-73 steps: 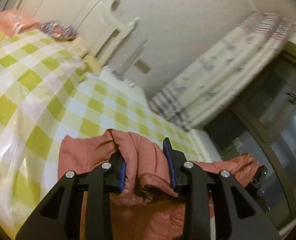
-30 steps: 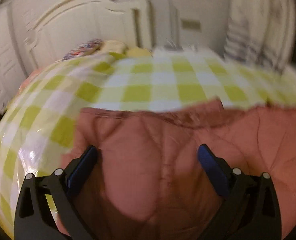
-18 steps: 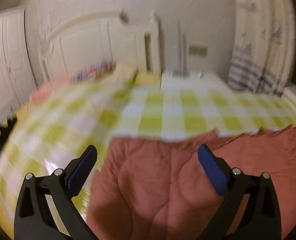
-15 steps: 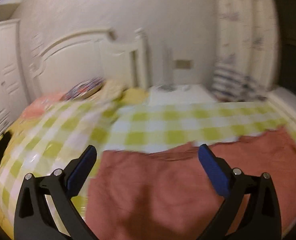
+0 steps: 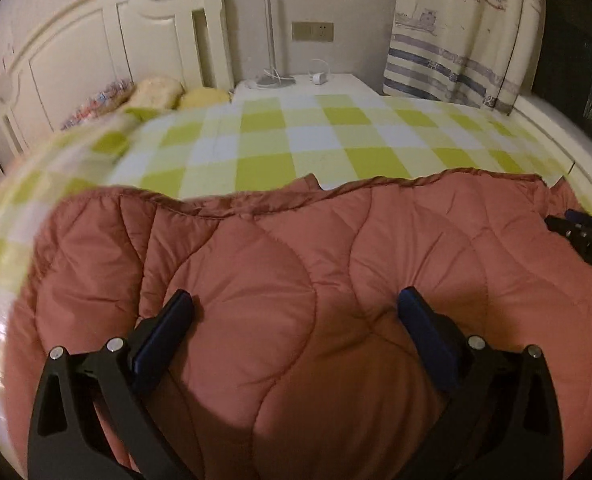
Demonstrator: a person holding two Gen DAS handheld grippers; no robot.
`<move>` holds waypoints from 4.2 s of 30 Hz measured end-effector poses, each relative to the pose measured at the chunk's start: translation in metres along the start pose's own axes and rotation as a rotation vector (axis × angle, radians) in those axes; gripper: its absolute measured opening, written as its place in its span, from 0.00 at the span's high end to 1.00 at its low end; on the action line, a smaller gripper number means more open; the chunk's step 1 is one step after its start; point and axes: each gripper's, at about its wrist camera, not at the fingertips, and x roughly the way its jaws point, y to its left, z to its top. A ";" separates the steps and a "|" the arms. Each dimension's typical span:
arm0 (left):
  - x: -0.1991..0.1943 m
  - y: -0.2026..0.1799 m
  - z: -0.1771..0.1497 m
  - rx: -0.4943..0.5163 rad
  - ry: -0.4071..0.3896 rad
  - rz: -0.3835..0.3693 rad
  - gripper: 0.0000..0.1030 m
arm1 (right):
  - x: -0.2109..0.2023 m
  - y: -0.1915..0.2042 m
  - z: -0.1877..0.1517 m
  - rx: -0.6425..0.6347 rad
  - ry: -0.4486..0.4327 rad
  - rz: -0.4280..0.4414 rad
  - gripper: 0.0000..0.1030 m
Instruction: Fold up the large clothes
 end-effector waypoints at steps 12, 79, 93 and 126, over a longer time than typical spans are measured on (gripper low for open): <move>0.000 0.002 -0.003 0.001 -0.014 0.009 0.02 | -0.101 -0.035 -0.039 0.013 -0.228 0.152 0.39; -0.046 0.087 0.014 -0.119 -0.096 0.073 0.02 | 0.010 0.075 0.006 -0.100 0.018 0.187 0.11; -0.004 0.114 -0.004 -0.204 0.022 0.052 0.02 | -0.054 0.098 0.001 -0.132 -0.126 0.088 0.09; -0.053 0.109 0.004 -0.260 -0.048 -0.017 0.03 | -0.030 0.033 -0.034 0.002 -0.053 0.005 0.04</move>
